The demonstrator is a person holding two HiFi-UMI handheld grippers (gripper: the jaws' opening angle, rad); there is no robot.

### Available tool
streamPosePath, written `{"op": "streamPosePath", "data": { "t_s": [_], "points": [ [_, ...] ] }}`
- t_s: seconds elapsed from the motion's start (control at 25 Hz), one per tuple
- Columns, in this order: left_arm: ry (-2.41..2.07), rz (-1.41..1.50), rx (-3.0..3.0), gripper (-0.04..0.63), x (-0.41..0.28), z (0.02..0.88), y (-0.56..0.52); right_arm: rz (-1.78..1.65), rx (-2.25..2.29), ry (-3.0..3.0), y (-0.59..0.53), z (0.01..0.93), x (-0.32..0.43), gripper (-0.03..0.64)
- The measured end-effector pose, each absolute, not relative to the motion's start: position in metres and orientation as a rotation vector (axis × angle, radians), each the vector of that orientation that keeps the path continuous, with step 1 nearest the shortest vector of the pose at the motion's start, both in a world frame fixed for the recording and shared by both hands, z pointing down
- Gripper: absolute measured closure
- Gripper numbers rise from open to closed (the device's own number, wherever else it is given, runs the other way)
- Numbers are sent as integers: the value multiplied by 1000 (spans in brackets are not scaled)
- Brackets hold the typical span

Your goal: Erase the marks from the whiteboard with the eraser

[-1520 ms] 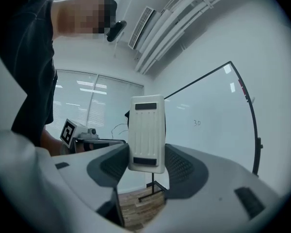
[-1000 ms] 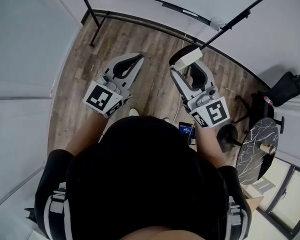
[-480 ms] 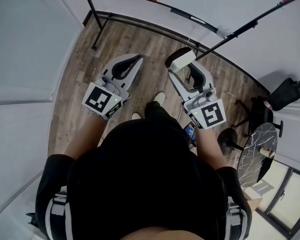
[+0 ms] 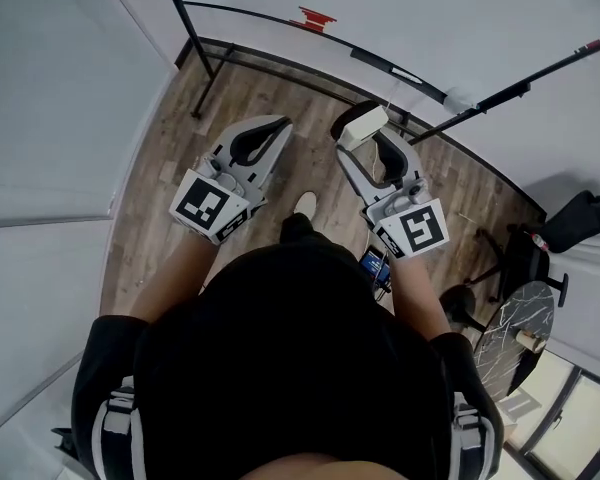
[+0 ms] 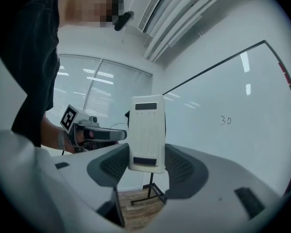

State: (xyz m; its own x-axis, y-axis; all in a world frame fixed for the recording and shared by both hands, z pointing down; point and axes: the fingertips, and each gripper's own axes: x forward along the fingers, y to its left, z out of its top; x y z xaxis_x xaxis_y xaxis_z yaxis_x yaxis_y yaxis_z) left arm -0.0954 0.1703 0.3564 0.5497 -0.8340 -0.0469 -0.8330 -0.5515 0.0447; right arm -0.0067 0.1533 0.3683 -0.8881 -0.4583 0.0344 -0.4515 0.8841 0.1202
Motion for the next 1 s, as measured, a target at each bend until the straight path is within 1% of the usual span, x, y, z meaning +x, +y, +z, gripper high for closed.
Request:
{"op": "streamPosePath", "data": {
  "t_s": [0.2, 0.48, 1.0],
  "points": [
    [-1495, -80, 2745, 588, -97, 351, 107, -186, 694, -2980, 89, 368, -12, 387],
    [-1488, -75, 2750, 588, -79, 341, 26, -289, 748, -2895, 6, 362, 1, 387],
    [-1415, -59, 2791, 588, -52, 328, -99, -216, 803, -2895, -103, 357, 23, 387]
  ]
}}
